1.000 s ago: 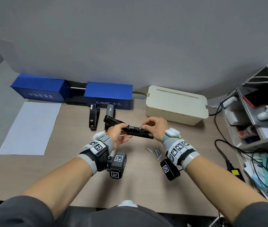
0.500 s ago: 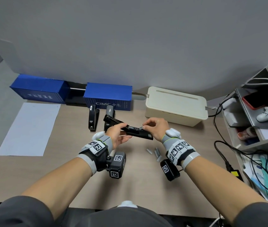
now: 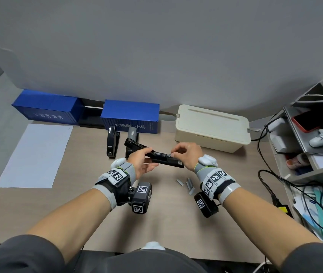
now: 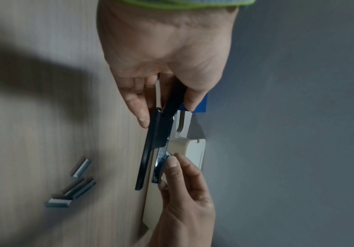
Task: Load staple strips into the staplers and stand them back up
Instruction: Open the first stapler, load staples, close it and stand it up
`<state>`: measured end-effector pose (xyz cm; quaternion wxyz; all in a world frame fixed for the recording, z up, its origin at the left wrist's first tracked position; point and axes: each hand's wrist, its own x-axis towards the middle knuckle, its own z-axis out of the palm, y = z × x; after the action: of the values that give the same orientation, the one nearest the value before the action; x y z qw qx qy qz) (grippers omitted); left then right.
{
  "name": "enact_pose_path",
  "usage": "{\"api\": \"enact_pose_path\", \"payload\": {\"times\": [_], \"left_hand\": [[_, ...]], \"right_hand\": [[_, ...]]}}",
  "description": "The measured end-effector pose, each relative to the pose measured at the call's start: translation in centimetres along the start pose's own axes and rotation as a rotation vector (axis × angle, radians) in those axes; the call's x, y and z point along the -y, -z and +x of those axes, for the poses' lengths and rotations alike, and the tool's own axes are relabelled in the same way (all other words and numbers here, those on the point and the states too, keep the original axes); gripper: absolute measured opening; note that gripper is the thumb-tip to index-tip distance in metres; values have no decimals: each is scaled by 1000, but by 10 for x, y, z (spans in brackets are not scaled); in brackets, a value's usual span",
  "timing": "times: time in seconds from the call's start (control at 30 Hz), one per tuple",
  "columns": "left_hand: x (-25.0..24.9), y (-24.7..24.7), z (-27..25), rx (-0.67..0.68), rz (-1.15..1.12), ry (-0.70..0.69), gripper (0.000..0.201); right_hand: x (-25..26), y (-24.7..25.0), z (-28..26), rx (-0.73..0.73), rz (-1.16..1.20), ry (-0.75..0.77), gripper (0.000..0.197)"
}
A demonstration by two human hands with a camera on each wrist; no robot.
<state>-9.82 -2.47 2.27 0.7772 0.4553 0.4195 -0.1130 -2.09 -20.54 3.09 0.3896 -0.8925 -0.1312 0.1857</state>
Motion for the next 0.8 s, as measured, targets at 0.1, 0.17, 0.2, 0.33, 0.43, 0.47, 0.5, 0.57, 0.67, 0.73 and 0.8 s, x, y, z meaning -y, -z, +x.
{"api": "enact_pose_path", "payload": {"times": [0.1, 0.17, 0.2, 0.33, 0.43, 0.47, 0.5, 0.57, 0.67, 0.73, 0.8], "left_hand": [[0, 0, -1, 4, -11, 7, 27], [2, 0, 0, 1, -20, 12, 26], [3, 1, 0, 0, -23, 13, 26], [7, 8, 0, 7, -31, 38, 22], [9, 14, -1, 1, -55, 57, 19], [10, 16, -1, -10, -55, 61, 18], [10, 19, 0, -21, -53, 64, 17], [14, 24, 2, -42, -52, 71, 17], [19, 33, 3, -69, -61, 81, 17], [23, 39, 2, -82, -75, 83, 17], [25, 45, 1, -86, -75, 87, 17]], "right_hand": [[1, -3, -1, 25, -45, 14, 9], [2, -6, -2, 49, -84, 36, 13], [2, -7, -2, 70, -104, 46, 14], [-1, -13, -2, 167, -116, 59, 18], [-9, -11, 0, 69, 38, -1, 19], [-13, -9, 0, 29, 75, -38, 18], [-20, -8, 1, 0, 94, -74, 16], [-40, -10, 2, 11, 47, -154, 12], [-70, -23, 1, 150, -144, -259, 16], [-77, -30, -3, 223, -306, -296, 8], [-77, -37, -5, 262, -484, -319, 10]]}}
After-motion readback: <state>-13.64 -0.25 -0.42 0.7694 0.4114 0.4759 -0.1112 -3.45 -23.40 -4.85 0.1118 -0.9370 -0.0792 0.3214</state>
